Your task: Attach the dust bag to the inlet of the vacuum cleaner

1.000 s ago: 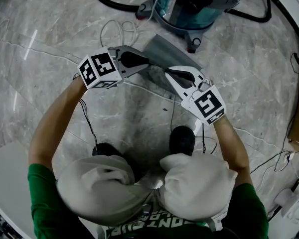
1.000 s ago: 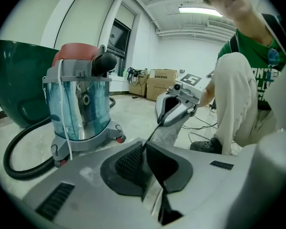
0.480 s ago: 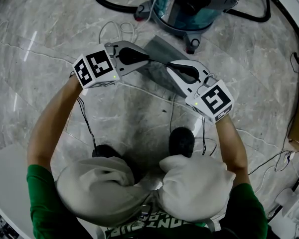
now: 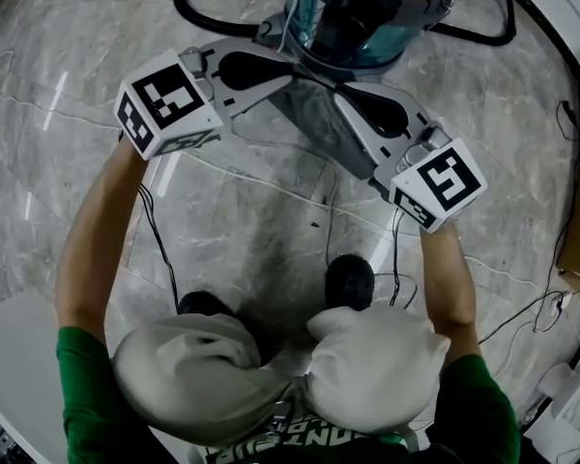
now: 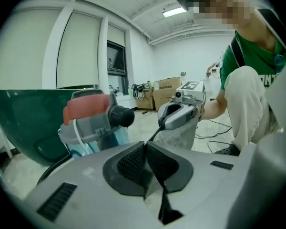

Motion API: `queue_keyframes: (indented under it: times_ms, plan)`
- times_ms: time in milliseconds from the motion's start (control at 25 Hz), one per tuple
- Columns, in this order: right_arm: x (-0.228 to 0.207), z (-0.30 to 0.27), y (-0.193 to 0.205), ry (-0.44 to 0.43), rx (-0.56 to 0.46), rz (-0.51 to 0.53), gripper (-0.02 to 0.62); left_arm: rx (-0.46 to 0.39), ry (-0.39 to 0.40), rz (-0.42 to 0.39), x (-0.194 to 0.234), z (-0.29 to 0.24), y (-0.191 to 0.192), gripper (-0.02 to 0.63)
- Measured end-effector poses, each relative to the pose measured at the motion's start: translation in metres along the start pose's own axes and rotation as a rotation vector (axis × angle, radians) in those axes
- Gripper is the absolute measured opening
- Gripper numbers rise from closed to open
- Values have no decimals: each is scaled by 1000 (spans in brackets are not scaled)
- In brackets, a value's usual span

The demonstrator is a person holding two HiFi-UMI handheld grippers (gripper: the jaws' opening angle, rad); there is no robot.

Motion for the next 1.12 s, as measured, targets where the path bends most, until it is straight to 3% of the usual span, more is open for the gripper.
queue_keyframes:
  times_ms: [520,1120]
  plan:
    - [-46,7,-40,99,-54,-20,15,-42,-70,-72,34,-8,-60,15]
    - [-86,3,-45,106,-50,-3,20,-64,-161,-64,57,-26,-72,17]
Point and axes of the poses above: the fingertips, and each gripper's own axes: z backward along the fingers, x to its left, y out of its underside, the point moved 6 cm from there along z, backward along the fingers, and after that the axes turned 4 degrees about z, right-handed, at the moved point
